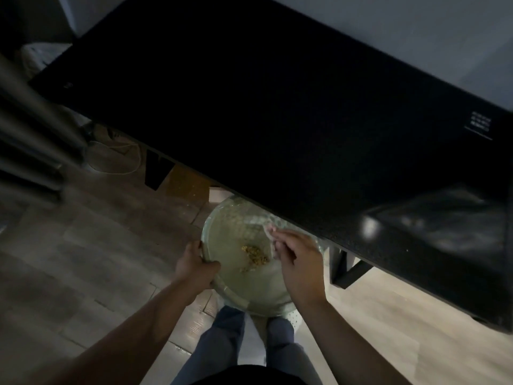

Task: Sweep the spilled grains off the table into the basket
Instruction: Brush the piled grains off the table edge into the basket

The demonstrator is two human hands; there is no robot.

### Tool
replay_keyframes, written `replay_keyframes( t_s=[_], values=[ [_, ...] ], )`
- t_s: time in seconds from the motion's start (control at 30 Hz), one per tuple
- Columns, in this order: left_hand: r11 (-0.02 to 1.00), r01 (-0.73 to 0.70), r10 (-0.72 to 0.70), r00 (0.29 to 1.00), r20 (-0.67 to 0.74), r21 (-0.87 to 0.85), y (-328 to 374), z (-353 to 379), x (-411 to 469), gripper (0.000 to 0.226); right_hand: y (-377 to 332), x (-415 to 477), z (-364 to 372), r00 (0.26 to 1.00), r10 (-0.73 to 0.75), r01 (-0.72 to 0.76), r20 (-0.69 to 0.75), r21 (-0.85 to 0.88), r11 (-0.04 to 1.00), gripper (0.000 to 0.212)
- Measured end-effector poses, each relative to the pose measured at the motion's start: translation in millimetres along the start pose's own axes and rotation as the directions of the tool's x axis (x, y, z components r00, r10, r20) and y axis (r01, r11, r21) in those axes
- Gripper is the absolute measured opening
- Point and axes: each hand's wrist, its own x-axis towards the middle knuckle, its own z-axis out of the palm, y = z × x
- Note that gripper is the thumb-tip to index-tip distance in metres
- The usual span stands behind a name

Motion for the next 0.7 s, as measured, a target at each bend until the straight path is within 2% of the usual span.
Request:
replay_keyframes(
  t_s=[0.1, 0.17, 0.27, 0.4, 0.6, 0.7],
  values=[
    [0.999, -0.018, 0.018, 1.000, -0.008, 0.027, 0, 1, -4, 0.064, -12, 22, 1, 0.997, -0.057, 0.059, 0.049, -0.042, 0.997, 0.026],
    [0.999, -0.021, 0.022, 1.000, -0.019, 0.029, 0, 1, -4, 0.062, -9, 29, 5, 0.993, -0.042, 0.050, 0.111, -0.071, 0.996, 0.024],
    [0.999, -0.014, 0.016, 0.999, -0.044, 0.032, -1, 0, 0, 0.061, 8, 21, 5, 0.994, 0.036, -0.020, 0.101, -0.153, 0.988, 0.017],
    [0.998, -0.039, 0.042, 0.996, -0.074, 0.041, -2, 5, 0, 0.057, 36, -15, -10, 0.980, 0.197, -0.197, -0.014, -0.038, 0.980, 0.014],
    [0.994, -0.065, 0.072, 0.995, -0.069, 0.088, -1, 21, -4, 0.052, 42, -25, -12, 0.955, 0.269, -0.262, -0.127, 0.070, 0.963, 0.012],
    [0.994, -0.063, 0.071, 0.993, -0.091, 0.090, -1, 21, -5, 0.054, 28, 4, 5, 0.917, 0.307, -0.286, -0.253, 0.118, 0.951, 0.015]
  ],
)
